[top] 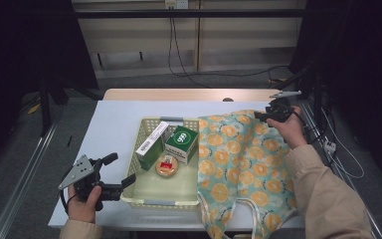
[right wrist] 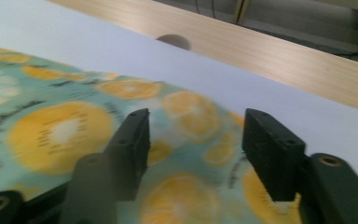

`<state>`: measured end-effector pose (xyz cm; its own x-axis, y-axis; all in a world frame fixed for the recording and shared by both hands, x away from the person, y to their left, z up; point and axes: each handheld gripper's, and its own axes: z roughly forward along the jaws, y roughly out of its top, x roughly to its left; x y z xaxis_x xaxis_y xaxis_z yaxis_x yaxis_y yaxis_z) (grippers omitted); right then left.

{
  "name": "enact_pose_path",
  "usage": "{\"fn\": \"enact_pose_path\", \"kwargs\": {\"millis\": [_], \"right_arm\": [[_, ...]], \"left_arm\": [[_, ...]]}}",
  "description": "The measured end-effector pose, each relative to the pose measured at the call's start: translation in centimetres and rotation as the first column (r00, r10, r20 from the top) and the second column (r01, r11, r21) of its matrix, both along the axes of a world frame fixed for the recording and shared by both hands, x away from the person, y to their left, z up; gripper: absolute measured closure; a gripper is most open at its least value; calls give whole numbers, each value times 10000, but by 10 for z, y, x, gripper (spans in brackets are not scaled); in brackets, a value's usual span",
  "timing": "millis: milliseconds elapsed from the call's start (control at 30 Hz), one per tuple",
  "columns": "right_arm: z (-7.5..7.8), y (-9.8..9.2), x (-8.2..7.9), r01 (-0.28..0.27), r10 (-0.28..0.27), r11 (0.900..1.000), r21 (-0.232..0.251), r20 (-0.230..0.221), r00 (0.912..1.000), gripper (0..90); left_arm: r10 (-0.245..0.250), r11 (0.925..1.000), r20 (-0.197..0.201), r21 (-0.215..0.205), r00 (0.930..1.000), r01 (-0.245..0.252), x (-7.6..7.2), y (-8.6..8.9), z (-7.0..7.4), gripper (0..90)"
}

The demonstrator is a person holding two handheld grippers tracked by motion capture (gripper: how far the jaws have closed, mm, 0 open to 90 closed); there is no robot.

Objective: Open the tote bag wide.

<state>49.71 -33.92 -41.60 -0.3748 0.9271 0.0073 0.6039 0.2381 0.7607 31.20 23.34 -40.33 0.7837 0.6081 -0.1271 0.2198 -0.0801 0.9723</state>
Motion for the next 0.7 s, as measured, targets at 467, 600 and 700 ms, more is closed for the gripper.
{"fn": "enact_pose_path", "kwargs": {"millis": [467, 600, 700], "right_arm": [[10, 58, -49, -996, 1058, 9847, 1431, -367, 9937, 143], [4, 70, -64, -1121, 1254, 9773, 1798, -642, 9900, 110], [-4, 78, -73, -1219, 1459, 9718, 2019, -1085, 9833, 71]], "left_arm": [[-171, 9998, 59, 135, 9998, 170, -1, -6, 2, 25], [-108, 9999, -32, 106, 9999, 109, 0, -5, 1, 25], [-142, 9997, -31, 188, 9999, 142, 0, -6, 2, 25]]}}
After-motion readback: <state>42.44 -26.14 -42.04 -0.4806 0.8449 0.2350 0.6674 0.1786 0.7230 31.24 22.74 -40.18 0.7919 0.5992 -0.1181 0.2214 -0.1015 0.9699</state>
